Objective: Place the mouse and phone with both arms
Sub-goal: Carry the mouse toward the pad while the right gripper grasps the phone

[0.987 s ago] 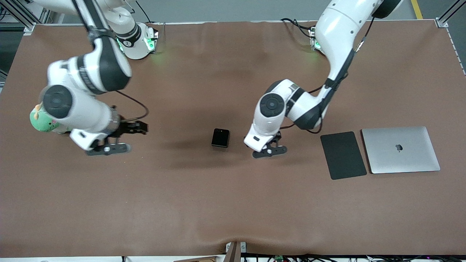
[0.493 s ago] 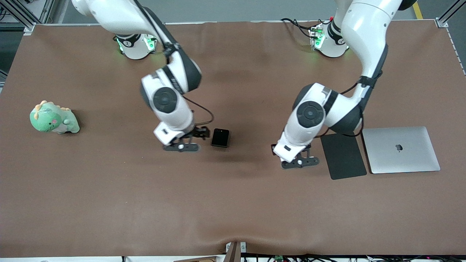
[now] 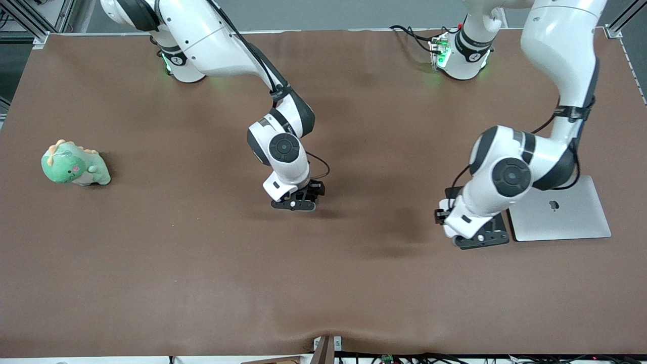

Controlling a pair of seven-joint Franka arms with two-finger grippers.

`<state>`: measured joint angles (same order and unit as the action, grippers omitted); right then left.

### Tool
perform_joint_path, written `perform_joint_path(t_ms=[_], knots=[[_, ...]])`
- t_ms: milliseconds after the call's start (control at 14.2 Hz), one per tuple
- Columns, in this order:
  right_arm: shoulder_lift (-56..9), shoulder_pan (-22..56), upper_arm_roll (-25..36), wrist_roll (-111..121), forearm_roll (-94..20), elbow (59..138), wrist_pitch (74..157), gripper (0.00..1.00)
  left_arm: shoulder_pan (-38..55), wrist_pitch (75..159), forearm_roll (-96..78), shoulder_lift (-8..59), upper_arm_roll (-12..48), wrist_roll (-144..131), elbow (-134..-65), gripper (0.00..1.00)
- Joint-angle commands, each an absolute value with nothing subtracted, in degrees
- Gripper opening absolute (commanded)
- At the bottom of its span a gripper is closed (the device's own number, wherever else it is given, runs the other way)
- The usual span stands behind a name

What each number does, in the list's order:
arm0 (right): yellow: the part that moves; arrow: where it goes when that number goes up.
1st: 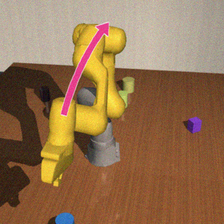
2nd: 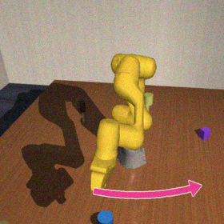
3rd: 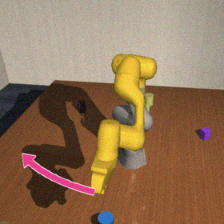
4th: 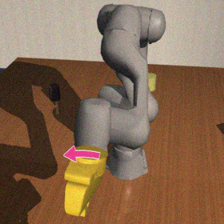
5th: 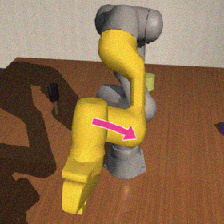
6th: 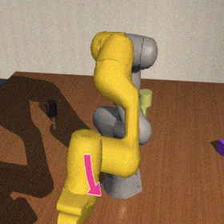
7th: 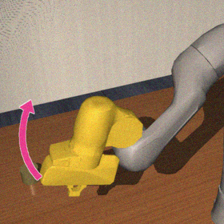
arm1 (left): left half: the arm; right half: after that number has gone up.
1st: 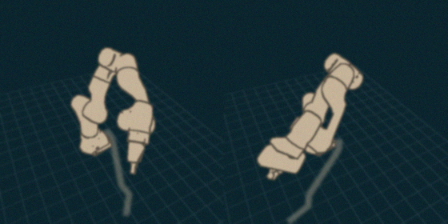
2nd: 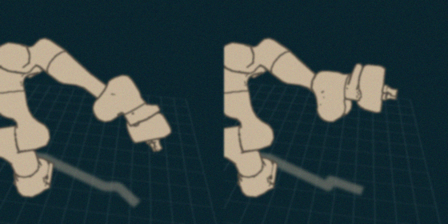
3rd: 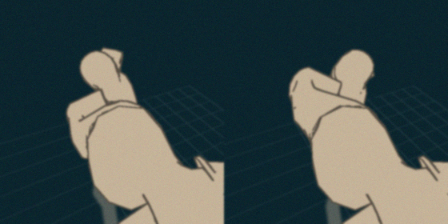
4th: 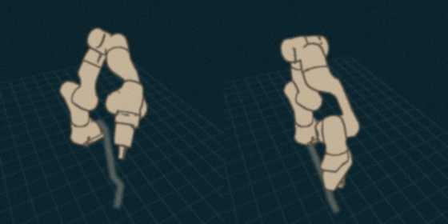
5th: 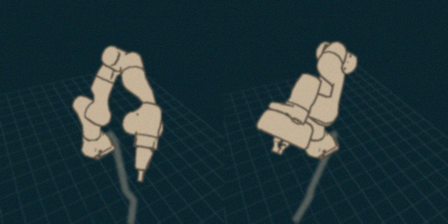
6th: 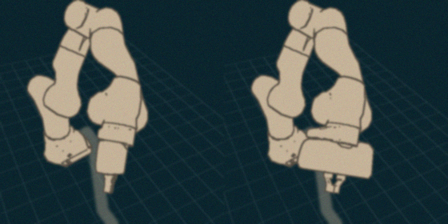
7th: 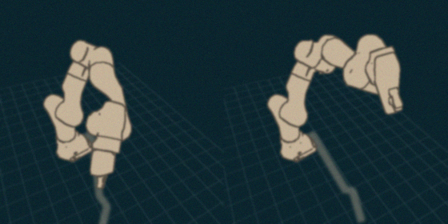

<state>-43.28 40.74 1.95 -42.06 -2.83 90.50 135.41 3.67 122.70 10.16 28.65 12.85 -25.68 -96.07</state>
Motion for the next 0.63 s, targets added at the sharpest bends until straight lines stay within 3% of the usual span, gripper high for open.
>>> perform_joint_path(t_ms=[0, 564], knots=[[-44.47, 40.87, 2.20, -43.85, -2.37, 88.59, 134.47, 1.00, 0.98, 123.22, 11.07, 26.89, 13.62, -25.49, -99.58, 0.60], [-46.14, 42.45, 2.20, -47.64, -2.02, 88.33, 135.09, 1.00, -7.29, 136.31, 11.60, 29.96, 13.54, -20.30, -107.75, 0.60]])
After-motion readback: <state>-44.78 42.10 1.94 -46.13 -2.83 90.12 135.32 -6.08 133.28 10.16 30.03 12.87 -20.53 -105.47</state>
